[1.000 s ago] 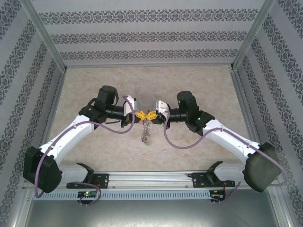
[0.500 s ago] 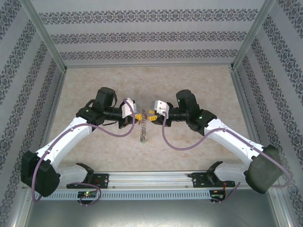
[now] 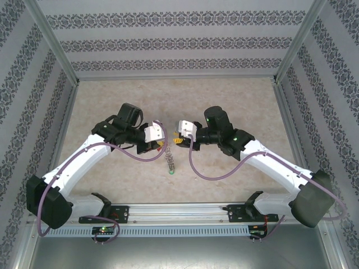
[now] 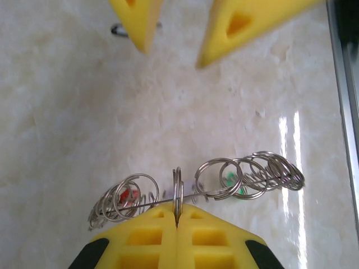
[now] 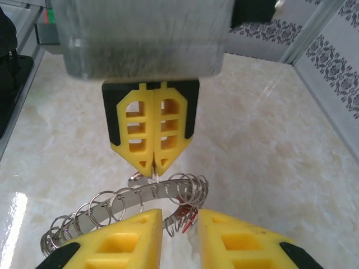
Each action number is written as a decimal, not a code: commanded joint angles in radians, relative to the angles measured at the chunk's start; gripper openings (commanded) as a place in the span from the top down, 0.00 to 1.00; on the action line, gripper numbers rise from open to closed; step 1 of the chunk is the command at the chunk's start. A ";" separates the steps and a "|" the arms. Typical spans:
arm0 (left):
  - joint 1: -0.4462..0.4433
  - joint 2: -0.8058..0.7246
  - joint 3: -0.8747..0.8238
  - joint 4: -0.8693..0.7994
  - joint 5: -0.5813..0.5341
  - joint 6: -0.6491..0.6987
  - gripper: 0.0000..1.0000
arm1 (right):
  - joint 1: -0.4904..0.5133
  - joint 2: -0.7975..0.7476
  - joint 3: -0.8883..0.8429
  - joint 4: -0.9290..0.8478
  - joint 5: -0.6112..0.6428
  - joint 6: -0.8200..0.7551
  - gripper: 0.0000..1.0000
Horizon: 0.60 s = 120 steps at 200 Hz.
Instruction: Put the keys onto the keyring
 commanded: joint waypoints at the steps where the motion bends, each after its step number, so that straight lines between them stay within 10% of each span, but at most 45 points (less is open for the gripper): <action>1: -0.011 0.019 0.034 -0.121 -0.056 0.059 1.00 | 0.007 0.003 -0.038 0.068 -0.028 0.058 0.76; 120: -0.012 0.070 0.025 -0.215 -0.168 0.040 1.00 | 0.015 0.009 -0.109 0.140 -0.028 0.106 0.77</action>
